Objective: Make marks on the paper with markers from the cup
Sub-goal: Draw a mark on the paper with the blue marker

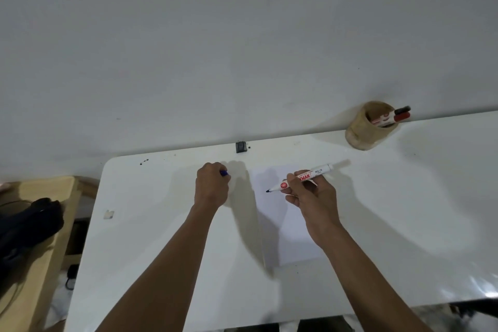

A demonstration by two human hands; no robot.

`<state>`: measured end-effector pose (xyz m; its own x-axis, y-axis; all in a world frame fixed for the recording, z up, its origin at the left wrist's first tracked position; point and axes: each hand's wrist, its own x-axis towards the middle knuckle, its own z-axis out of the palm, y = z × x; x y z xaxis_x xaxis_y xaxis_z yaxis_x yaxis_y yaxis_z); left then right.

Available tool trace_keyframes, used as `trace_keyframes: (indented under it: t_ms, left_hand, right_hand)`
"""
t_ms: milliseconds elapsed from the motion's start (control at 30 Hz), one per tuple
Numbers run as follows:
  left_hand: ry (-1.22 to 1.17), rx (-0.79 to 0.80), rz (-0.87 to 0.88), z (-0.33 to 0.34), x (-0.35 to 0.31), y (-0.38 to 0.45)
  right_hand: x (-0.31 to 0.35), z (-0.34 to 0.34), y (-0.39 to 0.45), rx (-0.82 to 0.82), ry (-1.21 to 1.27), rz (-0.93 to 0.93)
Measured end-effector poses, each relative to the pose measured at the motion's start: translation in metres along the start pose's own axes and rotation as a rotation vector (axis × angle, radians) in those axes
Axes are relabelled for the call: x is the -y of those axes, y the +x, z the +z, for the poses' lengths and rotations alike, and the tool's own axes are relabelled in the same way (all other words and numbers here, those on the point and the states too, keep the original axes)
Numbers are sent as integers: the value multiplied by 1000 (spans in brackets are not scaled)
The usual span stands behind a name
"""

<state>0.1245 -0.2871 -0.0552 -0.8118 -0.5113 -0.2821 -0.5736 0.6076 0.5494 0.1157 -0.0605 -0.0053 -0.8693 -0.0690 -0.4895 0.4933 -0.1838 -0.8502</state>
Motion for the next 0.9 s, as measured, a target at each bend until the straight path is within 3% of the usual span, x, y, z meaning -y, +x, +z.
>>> trace_keyframes:
  t_ms: [167,267,333,400,467,633,900]
  left_hand:
    - [-55,23,-72,-4,-5,-5]
    - [-92,-137,-113,-6,-9,-37]
    - [-69,-247,48,4,-9,-68]
    - [14,-221,271,22,-6,-91]
    - [156,-155,383,39,-1,-98]
    - [380,-92,377,54,4,-95]
    - [433,-114,348,61,10,-92]
  right_hand:
    - [-1,1,4,2,-28,-2]
    - [3,-2,7,0,-23,-29]
    - [6,-3,13,11,3,-47]
    - [6,-3,20,45,-4,-55]
    - [4,-1,29,95,-49,-72]
    - [-2,6,51,214,-240,-169]
    - [-22,15,82,272,-464,-314]
